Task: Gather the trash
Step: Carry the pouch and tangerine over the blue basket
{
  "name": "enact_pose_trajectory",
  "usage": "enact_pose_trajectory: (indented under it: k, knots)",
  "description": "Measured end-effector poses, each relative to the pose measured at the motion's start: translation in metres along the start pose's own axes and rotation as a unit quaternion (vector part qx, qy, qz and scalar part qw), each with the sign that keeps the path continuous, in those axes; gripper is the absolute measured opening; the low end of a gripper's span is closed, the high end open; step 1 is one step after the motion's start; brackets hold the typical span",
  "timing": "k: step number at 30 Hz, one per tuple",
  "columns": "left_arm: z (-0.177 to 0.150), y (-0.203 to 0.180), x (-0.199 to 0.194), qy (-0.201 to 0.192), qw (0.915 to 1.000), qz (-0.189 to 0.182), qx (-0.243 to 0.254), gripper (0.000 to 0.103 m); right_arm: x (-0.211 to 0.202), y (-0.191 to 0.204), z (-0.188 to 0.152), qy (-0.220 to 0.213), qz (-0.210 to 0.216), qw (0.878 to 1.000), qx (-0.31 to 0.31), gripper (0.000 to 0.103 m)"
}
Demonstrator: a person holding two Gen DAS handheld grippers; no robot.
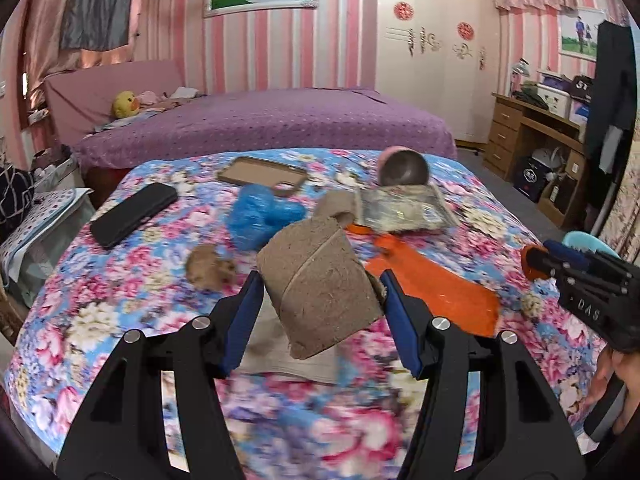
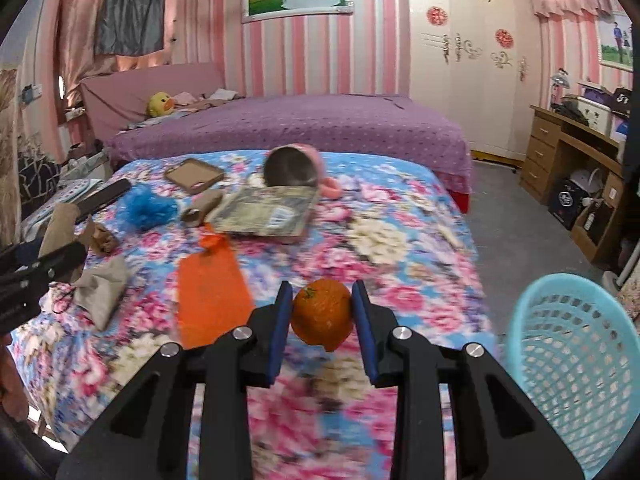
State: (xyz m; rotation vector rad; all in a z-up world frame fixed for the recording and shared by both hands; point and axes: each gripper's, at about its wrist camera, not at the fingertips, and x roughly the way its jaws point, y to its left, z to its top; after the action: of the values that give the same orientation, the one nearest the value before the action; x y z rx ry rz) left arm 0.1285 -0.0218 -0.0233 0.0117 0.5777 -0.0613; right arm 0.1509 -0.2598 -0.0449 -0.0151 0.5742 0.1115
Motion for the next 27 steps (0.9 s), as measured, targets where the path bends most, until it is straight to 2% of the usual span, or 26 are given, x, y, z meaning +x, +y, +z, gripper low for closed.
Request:
enact_pose_trajectory:
  k: [14, 18, 22, 27]
  knots:
    - [-0.006, -0.075, 0.019, 0.019, 0.9994, -0.024, 0.014, 0.059, -0.026, -0.115, -0.012, 0.006, -0.067, 0.996, 0.054, 0.031]
    - [-0.003, -0.099, 0.025, 0.028, 0.9987, -0.042, 0.006, 0.059, -0.037, -0.149, -0.018, 0.006, -0.088, 0.993, 0.073, 0.031]
    - [0.0, -0.13, 0.02, 0.019, 0.9985, -0.04, 0.033, 0.059, -0.048, -0.178, -0.025, 0.011, -0.109, 0.991, 0.08, 0.031]
    - [0.003, -0.167, 0.016, 0.015, 0.997, -0.059, 0.047, 0.059, -0.057, -0.214, -0.038, 0.018, -0.123, 0.987, 0.101, 0.031]
